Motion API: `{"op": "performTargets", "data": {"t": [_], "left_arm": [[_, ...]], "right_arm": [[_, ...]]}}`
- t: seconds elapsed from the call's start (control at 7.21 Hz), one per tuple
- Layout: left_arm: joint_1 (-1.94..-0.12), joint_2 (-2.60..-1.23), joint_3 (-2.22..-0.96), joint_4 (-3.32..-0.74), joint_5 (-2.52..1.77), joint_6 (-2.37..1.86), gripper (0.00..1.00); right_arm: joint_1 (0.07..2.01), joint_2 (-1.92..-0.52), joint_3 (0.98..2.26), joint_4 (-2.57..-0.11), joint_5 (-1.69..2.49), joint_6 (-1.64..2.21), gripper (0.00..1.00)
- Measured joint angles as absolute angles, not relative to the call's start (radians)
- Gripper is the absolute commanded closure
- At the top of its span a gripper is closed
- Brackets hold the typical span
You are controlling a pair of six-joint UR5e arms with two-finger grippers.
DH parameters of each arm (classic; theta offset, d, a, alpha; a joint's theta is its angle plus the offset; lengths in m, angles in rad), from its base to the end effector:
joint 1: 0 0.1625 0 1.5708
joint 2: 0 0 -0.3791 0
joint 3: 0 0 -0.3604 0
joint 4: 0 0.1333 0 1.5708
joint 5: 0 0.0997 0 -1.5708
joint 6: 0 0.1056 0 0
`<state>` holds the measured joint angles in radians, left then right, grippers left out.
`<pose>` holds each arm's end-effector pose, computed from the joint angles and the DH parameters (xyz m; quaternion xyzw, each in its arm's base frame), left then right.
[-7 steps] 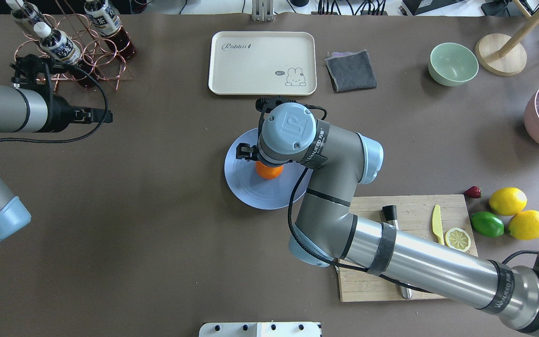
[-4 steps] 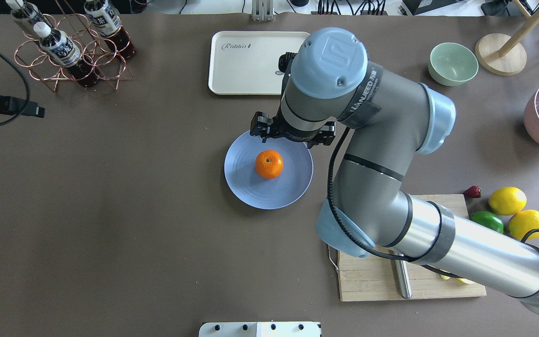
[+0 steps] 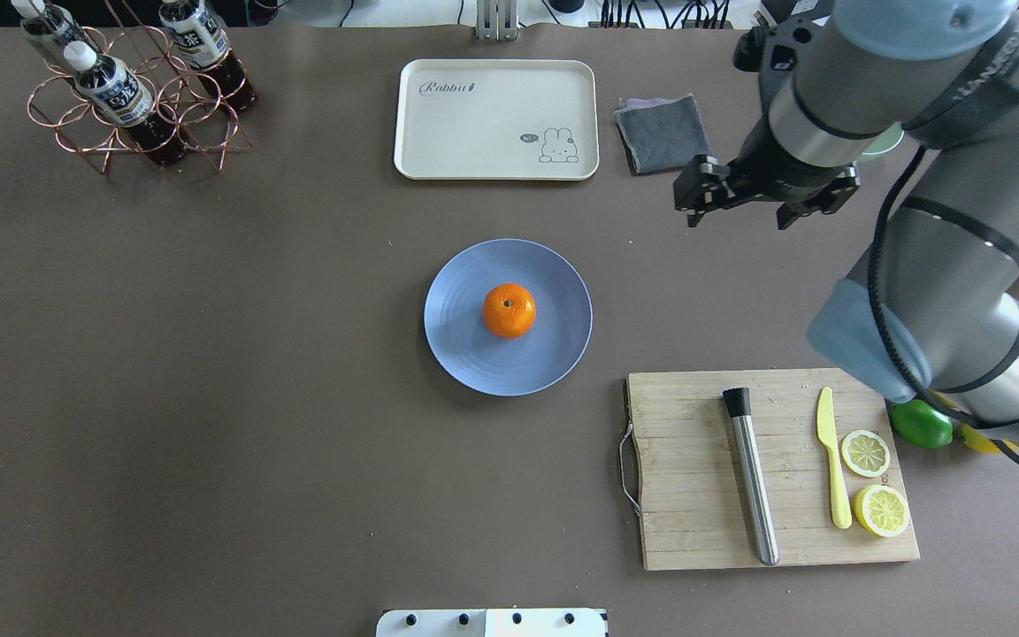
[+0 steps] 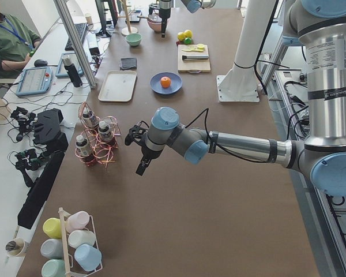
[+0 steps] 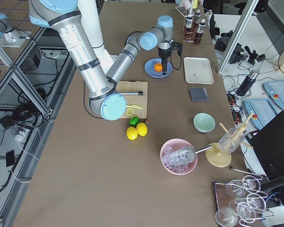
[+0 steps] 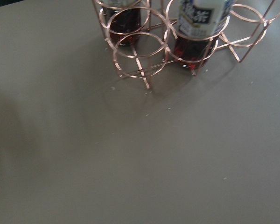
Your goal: Pick orange to plate
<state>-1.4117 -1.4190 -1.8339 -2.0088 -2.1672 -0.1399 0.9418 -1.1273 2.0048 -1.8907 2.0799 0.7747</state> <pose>-0.0047 -0.4378 0.5197 0.2142 0.3182 0.0885 0.9192 -0.2435 -0.4738 0.2532 0.0471 -0.3568 -0.0014 0.9330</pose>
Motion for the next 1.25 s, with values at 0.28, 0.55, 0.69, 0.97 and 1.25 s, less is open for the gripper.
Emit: {"op": "performTargets", "data": {"t": [0.28,0.55,0.69,0.97,1.25], "left_arm": [[-1.444,-1.431,-1.886,-1.832,-2.100,-0.036,0.02],[-1.487,-1.477,-1.891,-1.670,-2.119,0.052,0.02],[-1.497,-1.483,-1.876,-1.644,-2.161,0.063,0.02],[-1.502,-1.473,-1.838,-1.648,-2.207,0.069,0.02],[-1.503,-1.431,-1.798,-1.738,-2.215,0.062,0.02]], "right_arm": [[1.154,-1.294,1.963,-1.893,2.165,0.428,0.00],[1.388,-1.466,1.899,-1.884,2.307,0.120,0.00],[1.480,-1.534,1.868,-1.882,2.347,0.019,0.00],[1.589,-1.630,1.846,-1.862,2.362,-0.068,0.00],[1.629,-1.711,1.838,-1.802,2.366,-0.088,0.00]]}}
